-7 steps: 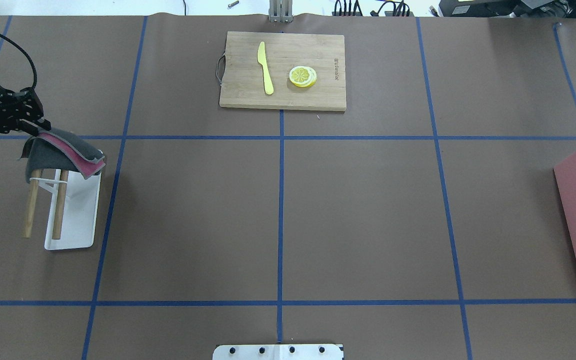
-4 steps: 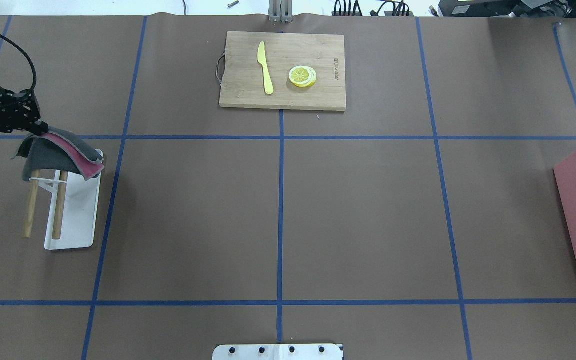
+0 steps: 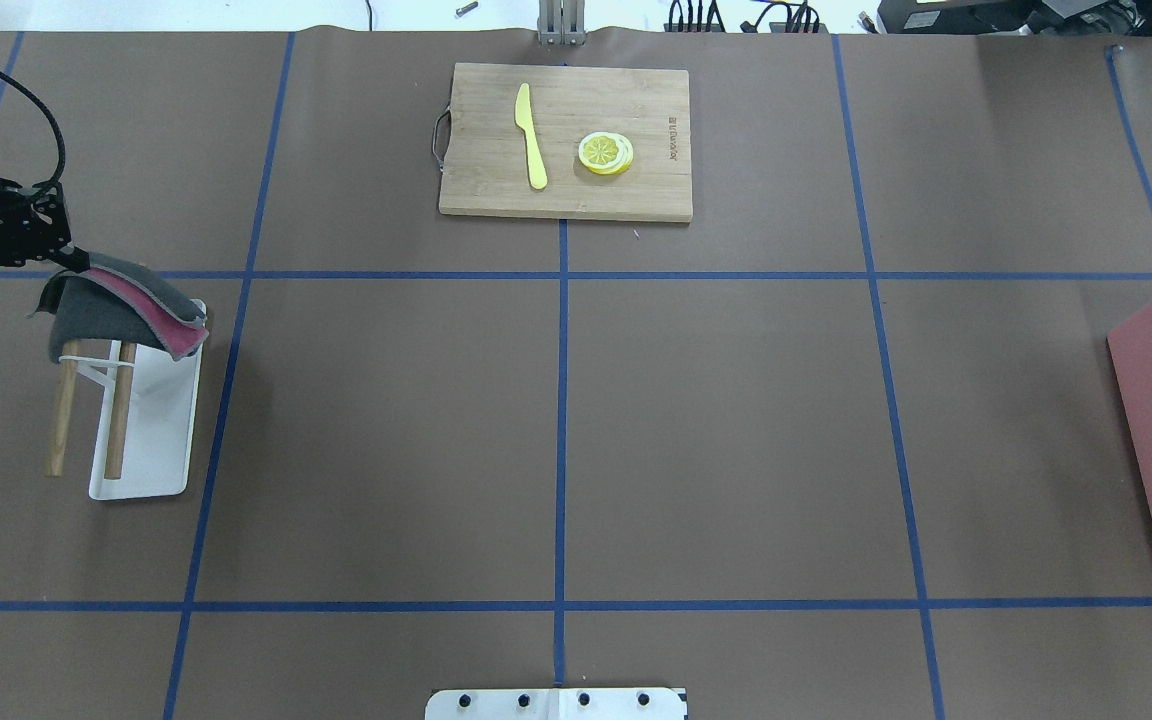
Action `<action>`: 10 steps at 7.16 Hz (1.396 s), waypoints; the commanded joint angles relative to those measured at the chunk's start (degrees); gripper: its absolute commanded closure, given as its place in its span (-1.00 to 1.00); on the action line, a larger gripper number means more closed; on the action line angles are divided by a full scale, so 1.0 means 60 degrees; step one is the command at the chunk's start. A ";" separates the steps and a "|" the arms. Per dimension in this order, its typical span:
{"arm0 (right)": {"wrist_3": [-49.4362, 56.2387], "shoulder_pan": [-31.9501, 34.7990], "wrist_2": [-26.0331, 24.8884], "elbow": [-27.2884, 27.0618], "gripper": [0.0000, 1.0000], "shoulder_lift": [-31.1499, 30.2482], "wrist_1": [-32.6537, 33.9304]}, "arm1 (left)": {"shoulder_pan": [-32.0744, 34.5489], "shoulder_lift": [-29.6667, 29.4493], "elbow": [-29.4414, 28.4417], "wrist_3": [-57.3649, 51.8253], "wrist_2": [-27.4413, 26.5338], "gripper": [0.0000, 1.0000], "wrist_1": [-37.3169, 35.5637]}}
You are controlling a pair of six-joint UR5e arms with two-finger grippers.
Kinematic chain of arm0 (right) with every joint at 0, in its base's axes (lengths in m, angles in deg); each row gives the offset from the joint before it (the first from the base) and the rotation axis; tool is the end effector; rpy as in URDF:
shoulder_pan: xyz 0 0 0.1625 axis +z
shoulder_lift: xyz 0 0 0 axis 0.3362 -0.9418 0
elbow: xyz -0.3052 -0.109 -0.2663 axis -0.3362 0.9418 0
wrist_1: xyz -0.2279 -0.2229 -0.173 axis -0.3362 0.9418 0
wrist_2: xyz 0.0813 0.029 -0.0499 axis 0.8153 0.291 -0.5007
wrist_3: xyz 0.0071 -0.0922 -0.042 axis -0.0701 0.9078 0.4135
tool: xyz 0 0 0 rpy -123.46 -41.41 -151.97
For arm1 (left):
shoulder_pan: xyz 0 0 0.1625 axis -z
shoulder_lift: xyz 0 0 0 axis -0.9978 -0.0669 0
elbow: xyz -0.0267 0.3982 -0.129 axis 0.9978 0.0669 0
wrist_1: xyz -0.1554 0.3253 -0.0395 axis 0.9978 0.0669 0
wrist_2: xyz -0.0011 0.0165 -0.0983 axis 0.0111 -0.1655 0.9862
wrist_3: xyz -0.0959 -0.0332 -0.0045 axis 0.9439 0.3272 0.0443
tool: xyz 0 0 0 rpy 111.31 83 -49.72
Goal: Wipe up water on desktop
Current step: 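Grasp the gray towel with the left gripper while the right arm approaches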
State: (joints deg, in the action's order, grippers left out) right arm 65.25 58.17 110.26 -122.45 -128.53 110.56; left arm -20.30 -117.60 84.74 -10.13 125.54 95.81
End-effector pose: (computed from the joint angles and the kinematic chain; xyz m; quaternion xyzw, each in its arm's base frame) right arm -0.0357 -0.4350 0.4417 0.1742 -0.4409 -0.1235 0.8718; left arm 0.1603 -0.4907 0.4748 -0.0746 0.4956 -0.1614 0.8502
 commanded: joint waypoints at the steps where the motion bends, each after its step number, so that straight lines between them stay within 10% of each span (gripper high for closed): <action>1: -0.0029 -0.0123 0.0041 -0.0043 -1.00 0.0014 -0.0028 | 0.0256 0.0294 -0.0022 -0.0097 0.0050 0.24 0.0055; 4: -0.0029 -0.0415 0.0012 -0.0102 -1.00 0.0044 -0.0028 | 0.0200 0.0296 -0.0095 -0.0040 -0.0038 -0.51 0.0070; 8: -0.0014 -0.0708 -0.0046 -0.0102 -1.00 0.0073 -0.0028 | 0.0141 0.0121 -0.0446 -0.0010 -0.0038 -0.56 0.0085; 10: -0.0029 -0.0709 -0.0032 -0.0102 -1.00 0.0102 -0.0028 | 0.0141 0.0019 -0.0491 -0.0010 -0.0038 -0.08 0.0085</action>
State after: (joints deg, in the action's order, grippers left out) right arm 65.11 54.01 110.06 -123.07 -127.99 110.39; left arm -19.43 -117.06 82.08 -10.18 125.31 96.31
